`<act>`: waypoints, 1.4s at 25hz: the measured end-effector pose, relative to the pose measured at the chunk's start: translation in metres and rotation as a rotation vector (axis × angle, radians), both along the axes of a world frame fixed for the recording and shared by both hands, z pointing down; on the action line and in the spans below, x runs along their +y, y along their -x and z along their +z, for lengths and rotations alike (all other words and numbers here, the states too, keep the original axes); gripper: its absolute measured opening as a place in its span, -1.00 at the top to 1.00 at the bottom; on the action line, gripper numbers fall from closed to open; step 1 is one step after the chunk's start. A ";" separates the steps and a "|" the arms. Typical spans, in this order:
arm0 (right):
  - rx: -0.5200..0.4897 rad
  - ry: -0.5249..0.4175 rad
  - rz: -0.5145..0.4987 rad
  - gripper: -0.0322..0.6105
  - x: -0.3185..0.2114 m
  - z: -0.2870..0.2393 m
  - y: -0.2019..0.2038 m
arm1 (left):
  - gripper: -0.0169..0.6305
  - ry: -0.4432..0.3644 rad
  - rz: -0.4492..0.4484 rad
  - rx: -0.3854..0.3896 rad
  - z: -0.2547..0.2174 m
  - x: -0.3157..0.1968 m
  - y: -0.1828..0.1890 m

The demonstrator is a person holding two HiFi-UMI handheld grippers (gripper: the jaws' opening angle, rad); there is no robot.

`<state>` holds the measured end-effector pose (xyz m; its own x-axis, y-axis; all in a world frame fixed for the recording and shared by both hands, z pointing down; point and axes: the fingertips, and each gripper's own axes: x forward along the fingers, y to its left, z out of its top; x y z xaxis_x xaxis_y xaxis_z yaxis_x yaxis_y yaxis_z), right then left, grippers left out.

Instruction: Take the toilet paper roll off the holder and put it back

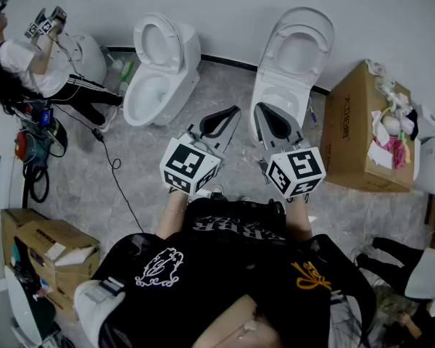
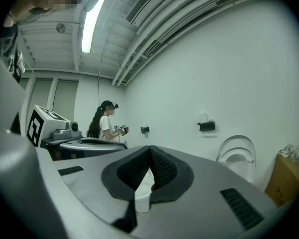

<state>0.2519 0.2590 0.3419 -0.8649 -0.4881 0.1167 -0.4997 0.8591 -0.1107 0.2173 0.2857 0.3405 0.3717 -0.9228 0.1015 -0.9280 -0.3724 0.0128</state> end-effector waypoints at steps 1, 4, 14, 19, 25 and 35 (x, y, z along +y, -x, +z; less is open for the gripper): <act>0.000 -0.001 0.000 0.86 -0.001 0.000 0.000 | 0.86 0.000 0.001 -0.002 0.000 -0.001 0.000; 0.003 -0.006 0.004 0.86 -0.003 0.000 0.003 | 0.86 0.003 0.005 -0.005 0.001 -0.003 0.002; -0.027 0.028 0.024 0.86 -0.011 0.008 0.022 | 0.86 0.016 0.024 -0.020 0.011 -0.009 0.021; -0.027 0.047 0.059 0.86 -0.015 0.018 0.036 | 0.86 0.021 0.045 -0.029 0.019 -0.012 0.038; -0.022 0.072 0.097 0.86 -0.016 0.030 0.053 | 0.86 0.037 0.075 -0.026 0.030 -0.015 0.058; 0.005 0.123 0.119 0.86 -0.049 0.051 0.069 | 0.86 0.073 0.099 0.005 0.050 -0.048 0.072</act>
